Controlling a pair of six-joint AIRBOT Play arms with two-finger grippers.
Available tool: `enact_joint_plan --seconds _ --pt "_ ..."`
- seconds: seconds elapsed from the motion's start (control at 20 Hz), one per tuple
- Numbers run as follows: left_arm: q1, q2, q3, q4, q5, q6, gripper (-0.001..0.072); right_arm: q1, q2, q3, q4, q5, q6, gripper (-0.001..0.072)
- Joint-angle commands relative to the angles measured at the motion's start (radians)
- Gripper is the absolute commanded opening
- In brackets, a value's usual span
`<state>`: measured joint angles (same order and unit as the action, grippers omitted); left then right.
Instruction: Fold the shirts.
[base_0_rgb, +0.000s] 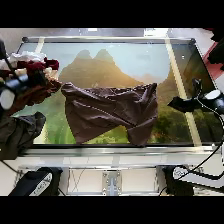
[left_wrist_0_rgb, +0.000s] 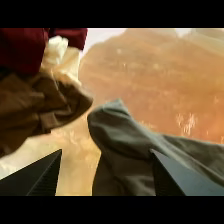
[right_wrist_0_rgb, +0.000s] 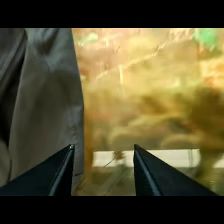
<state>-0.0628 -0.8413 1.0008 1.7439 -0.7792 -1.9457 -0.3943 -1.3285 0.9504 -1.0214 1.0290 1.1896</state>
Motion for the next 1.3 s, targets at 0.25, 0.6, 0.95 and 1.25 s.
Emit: enact_joint_plan --seconds 0.25,0.6,0.95,1.25 --pt "0.000 0.250 -0.279 -0.241 -0.102 -0.070 0.0625 0.056 -0.066 -0.208 0.306 -0.083 -0.189 0.0423" --pt "0.000 0.255 -0.279 -0.252 -0.122 -0.065 0.0625 0.151 -0.114 -0.207 0.341 -0.111 -0.189 0.0275" --pt "0.000 0.318 -0.472 -0.097 -0.196 -0.507 0.0624 0.133 -0.043 -0.207 0.392 -0.063 -0.219 0.0035" --pt "0.000 0.330 -0.776 -0.602 -0.067 -0.523 0.0626 0.132 0.010 -0.207 0.395 -0.054 -0.219 0.0035"
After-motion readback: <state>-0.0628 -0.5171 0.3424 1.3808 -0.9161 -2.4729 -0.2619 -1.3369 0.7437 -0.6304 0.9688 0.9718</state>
